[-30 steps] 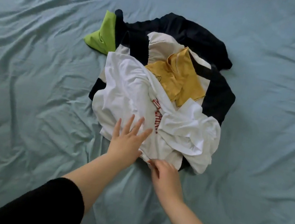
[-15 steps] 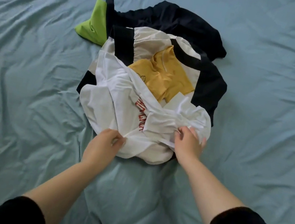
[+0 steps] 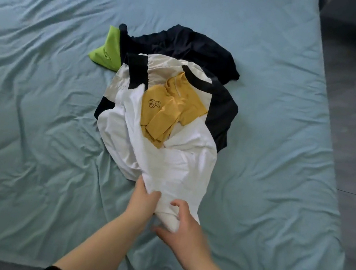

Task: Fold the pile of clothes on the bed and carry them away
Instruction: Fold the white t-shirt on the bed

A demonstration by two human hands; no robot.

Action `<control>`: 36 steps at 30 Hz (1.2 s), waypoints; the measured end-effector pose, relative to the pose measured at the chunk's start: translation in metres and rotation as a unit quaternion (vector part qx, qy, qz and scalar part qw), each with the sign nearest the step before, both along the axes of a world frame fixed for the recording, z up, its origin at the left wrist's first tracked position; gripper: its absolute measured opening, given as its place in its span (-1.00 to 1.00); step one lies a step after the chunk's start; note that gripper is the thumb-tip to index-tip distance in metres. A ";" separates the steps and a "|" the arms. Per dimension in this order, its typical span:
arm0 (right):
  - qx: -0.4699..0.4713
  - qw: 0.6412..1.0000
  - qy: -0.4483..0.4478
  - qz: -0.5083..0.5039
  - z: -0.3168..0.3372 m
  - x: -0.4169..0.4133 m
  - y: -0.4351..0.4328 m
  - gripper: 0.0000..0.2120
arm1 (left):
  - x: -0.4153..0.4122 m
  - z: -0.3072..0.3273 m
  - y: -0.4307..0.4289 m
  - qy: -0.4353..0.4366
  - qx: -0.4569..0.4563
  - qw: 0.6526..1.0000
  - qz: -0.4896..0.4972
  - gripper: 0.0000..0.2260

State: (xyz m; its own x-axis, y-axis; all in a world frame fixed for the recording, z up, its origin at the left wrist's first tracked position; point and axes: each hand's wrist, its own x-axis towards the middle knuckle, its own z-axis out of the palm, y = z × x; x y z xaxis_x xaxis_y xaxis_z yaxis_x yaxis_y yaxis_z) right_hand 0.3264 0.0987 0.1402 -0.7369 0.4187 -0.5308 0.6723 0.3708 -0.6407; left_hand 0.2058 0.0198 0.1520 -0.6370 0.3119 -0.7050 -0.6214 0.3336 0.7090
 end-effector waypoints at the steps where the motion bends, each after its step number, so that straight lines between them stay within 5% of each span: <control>1: 0.063 0.997 -0.025 0.049 0.005 0.004 0.004 -0.45 | 0.004 0.006 -0.007 0.025 -0.003 0.999 -0.019 -0.47; 4: 0.147 0.985 -0.057 0.066 0.013 0.010 0.028 -0.73 | 0.018 0.022 -0.026 0.086 -0.046 0.992 -0.079 -0.39; 9: 0.148 0.979 -0.029 -0.138 0.018 0.027 0.054 -0.89 | 0.027 0.030 -0.061 0.047 -0.125 0.988 -0.075 -0.57; 12: -0.012 0.948 0.007 -0.318 0.016 0.036 0.057 -0.83 | 0.037 0.030 -0.073 -0.045 -0.127 0.985 -0.104 -0.64; 15: -0.126 0.932 -0.069 -0.333 0.005 0.047 0.045 -0.78 | 0.049 0.021 -0.070 -0.104 -0.131 0.979 -0.113 -0.69; 18: -0.353 0.843 -0.189 -0.360 -0.009 0.052 0.017 -0.63 | 0.056 0.012 -0.063 -0.131 -0.141 0.973 -0.130 -0.71; 20: -0.472 0.756 -0.172 -0.421 -0.016 0.044 0.000 -0.68 | 0.058 0.012 -0.061 -0.142 -0.157 0.963 -0.165 -0.71; 22: -0.466 0.728 -0.111 -0.491 -0.024 0.030 -0.015 -0.90 | 0.054 0.011 -0.062 -0.127 -0.191 0.947 -0.226 -0.71; 25: -0.316 0.829 -0.036 -0.460 -0.023 0.018 -0.033 -0.73 | 0.043 0.005 -0.066 0.015 -0.294 0.901 -0.319 -0.54; 27: -0.287 0.879 -0.006 -0.380 -0.014 0.015 -0.044 -0.60 | 0.037 0.008 -0.061 0.037 -0.236 0.942 -0.237 -0.53; 29: -0.310 0.900 0.001 -0.308 -0.005 0.013 -0.056 -0.49 | 0.035 0.012 -0.049 -0.064 -0.129 0.974 -0.175 -0.59; 31: -0.330 0.903 0.003 -0.274 0.000 0.010 -0.066 -0.56 | 0.039 0.006 -0.041 -0.164 -0.089 0.970 -0.156 -0.65; 36: -0.315 0.894 -0.032 -0.316 -0.016 0.026 -0.058 -0.76 | 0.049 -0.042 -0.032 -0.101 -0.183 0.960 -0.188 -0.59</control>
